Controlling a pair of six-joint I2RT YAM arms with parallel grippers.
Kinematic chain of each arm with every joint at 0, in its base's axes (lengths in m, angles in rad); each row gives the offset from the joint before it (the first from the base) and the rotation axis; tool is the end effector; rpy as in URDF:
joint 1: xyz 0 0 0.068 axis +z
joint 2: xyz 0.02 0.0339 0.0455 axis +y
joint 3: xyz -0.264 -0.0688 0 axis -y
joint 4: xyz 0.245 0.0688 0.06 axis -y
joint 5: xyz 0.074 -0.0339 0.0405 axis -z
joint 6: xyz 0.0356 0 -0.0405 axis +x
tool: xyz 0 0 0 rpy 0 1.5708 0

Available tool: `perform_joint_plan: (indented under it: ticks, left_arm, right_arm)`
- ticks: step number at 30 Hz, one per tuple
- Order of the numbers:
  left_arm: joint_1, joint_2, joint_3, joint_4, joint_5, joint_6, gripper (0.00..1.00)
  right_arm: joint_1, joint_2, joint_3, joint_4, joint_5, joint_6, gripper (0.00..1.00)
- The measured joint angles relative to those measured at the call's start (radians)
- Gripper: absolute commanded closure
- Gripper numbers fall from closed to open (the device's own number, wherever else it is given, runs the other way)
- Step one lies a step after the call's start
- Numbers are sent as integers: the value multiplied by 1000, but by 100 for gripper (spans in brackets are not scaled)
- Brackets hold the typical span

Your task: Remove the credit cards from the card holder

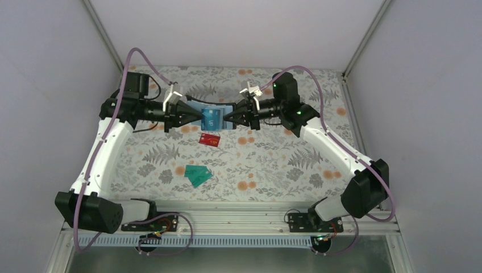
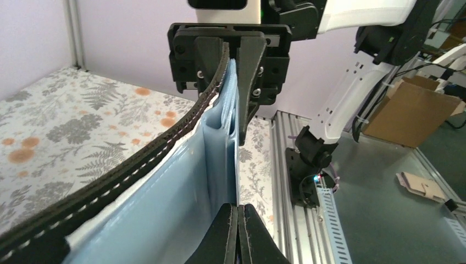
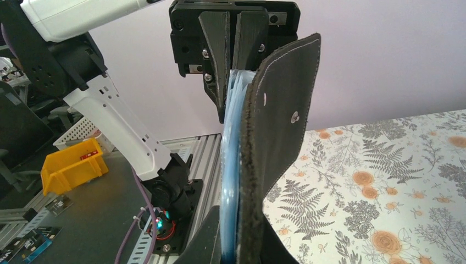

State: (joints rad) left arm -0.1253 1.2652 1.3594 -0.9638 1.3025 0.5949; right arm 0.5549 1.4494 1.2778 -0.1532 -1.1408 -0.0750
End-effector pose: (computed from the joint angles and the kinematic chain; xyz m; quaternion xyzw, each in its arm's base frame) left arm 0.2266 -0.0631 0.3843 0.4580 0.6257 -0.4901 0.3981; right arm 0.2582 0.1981 0.3645 -0.5113 0.5523 0.5427 0.3728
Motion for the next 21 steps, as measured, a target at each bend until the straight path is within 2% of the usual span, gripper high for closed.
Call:
perform_joint_plan:
  ticks: [3,19,21]
  left_arm:
    - [0,3,-1,-3,23,4,90]
    - [-24,19,-6,0,64,4,89]
    - [-26,20,-8,2,64,3,86]
  right_arm:
    - [0,0,0,0,-9,0,96]
    - [0,0,0,0,-19,2,96]
    - [0,0,0,0,-19,2,96]
